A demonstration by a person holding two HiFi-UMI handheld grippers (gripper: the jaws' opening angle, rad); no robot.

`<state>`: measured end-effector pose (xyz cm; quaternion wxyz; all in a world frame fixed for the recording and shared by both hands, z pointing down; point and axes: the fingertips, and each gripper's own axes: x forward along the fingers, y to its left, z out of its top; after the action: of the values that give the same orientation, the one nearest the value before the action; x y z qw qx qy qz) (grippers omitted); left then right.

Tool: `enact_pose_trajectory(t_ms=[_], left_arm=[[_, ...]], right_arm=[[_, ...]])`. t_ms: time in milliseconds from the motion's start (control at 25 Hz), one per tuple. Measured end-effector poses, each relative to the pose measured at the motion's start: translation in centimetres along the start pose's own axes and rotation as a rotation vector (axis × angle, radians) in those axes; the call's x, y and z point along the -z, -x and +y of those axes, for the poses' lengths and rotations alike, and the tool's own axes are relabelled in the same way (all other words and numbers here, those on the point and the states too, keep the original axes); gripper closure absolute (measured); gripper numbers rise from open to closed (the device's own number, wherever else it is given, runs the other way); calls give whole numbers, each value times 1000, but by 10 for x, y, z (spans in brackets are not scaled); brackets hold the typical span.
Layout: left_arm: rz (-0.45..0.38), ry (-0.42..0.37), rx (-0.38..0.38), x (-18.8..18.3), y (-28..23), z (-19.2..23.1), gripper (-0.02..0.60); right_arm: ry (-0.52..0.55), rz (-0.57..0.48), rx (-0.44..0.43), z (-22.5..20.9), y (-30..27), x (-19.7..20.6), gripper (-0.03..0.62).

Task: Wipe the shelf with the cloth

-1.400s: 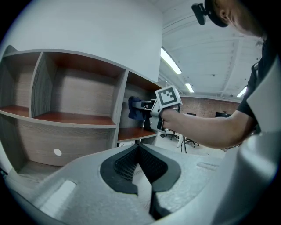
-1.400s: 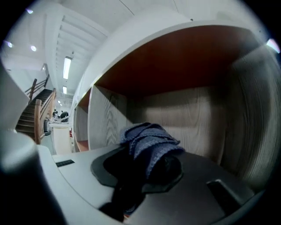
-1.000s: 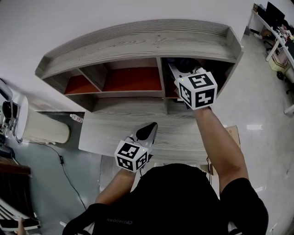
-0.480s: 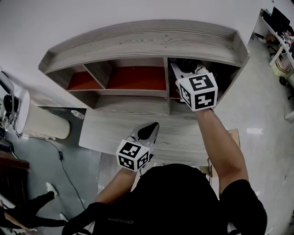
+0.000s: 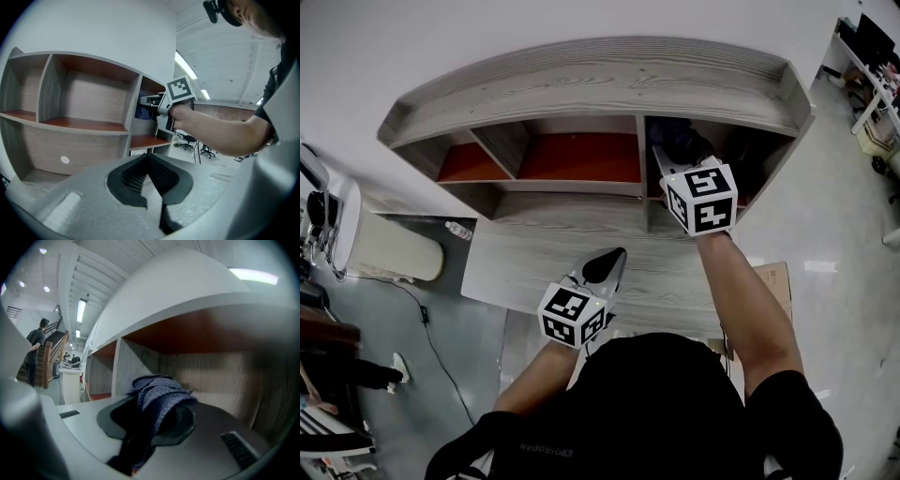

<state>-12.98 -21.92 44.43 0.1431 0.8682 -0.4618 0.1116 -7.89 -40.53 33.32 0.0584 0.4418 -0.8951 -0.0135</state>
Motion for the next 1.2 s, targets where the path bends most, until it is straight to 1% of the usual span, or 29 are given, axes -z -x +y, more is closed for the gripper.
enact_pose_trajectory(t_ms=[440,840,1040,1200], left_arm=[[3,3,1,1,0,2,574],[8,6,-6,3,2,4,574],[7,7,-7,3,2,4,574],[7,7,-9,3,3,4,574]], right_arm=[[-11,88,9,6,-9,57,497],[-51,169,12,4,-16,99,497],[-60,197,15,3,-17,116,497],[-59,208,19,2,-18,122,497]])
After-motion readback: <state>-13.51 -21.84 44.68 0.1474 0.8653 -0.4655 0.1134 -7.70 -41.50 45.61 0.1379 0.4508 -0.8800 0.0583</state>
